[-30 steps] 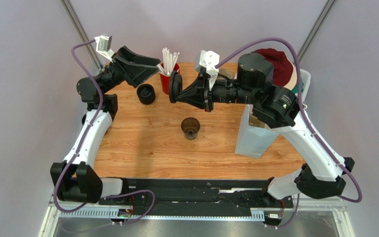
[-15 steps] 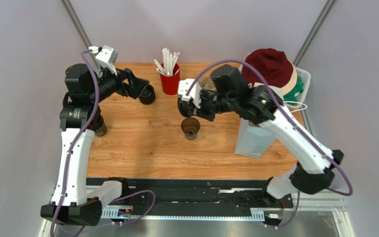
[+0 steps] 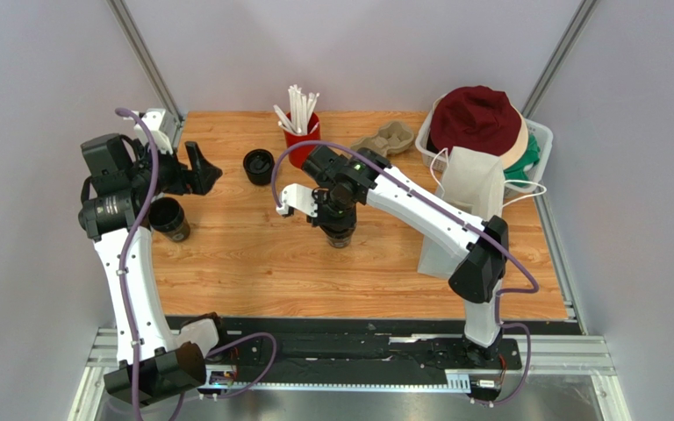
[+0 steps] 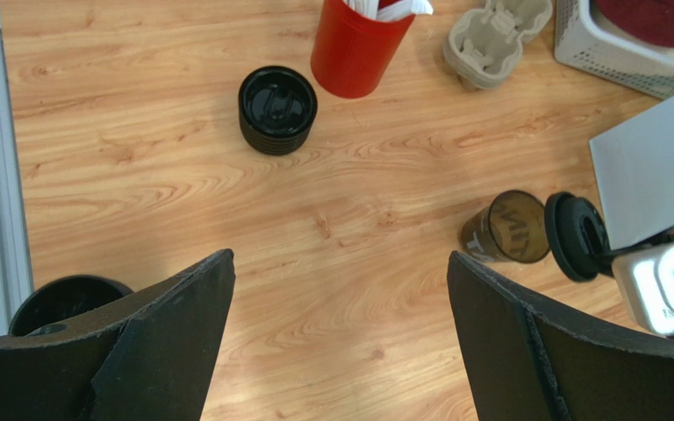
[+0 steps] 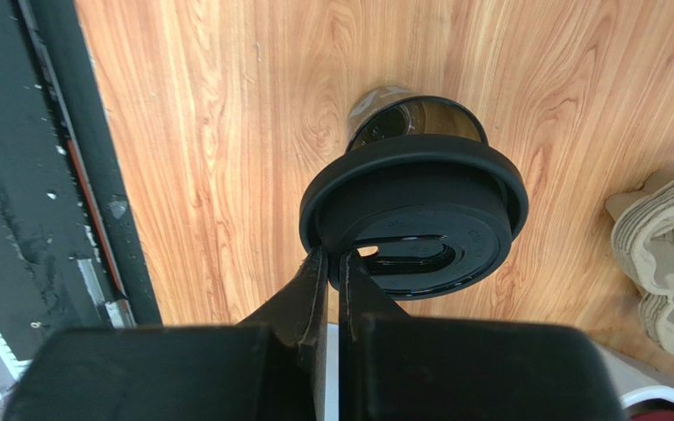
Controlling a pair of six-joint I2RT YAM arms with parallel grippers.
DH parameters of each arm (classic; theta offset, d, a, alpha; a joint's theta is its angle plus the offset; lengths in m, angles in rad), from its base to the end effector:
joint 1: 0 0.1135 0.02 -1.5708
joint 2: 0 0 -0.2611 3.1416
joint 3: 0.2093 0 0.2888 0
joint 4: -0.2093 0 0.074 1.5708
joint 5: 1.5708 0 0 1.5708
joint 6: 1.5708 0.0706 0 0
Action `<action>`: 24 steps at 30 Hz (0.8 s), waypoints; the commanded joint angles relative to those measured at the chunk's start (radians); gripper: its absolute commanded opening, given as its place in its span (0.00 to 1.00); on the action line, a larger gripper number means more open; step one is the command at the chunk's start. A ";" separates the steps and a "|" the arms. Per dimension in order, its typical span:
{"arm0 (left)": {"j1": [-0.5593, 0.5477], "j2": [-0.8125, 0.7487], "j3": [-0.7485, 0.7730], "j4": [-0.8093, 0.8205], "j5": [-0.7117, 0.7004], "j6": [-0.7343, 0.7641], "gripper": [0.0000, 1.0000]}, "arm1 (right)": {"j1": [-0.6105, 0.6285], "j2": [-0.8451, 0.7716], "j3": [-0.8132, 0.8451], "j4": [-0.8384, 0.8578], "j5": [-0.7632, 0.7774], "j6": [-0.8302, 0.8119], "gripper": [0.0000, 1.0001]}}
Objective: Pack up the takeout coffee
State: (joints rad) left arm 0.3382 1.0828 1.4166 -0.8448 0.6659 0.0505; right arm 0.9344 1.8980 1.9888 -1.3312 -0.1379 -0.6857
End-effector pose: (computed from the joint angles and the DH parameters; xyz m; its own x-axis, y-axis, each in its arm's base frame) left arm 0.2577 0.0444 0.4300 -0.4483 -0.1156 -0.8864 0.2704 0.9276 -0.2577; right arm 0.2457 0.3488 0.3100 0.0861 -0.9388 -0.3334 -0.9930 -0.0539 -0.1048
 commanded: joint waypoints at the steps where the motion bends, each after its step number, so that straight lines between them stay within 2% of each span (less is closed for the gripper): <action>1: 0.047 -0.078 -0.071 -0.069 0.051 0.100 0.99 | 0.007 0.048 0.088 -0.195 0.080 -0.047 0.02; 5: 0.077 -0.133 -0.134 -0.018 0.055 0.081 0.99 | 0.007 0.130 0.155 -0.256 0.103 -0.060 0.02; 12: 0.099 -0.222 -0.218 0.064 0.125 0.061 0.99 | 0.009 0.176 0.142 -0.296 0.136 -0.072 0.03; 24: 0.101 -0.227 -0.262 0.115 0.202 0.038 0.99 | 0.010 0.179 0.076 -0.335 0.208 -0.092 0.01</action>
State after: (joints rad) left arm 0.4271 0.8536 1.1618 -0.7803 0.8288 0.0952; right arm 0.9394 2.0880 2.0933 -1.3468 0.0261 -0.7540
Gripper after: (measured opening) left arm 0.990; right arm 0.032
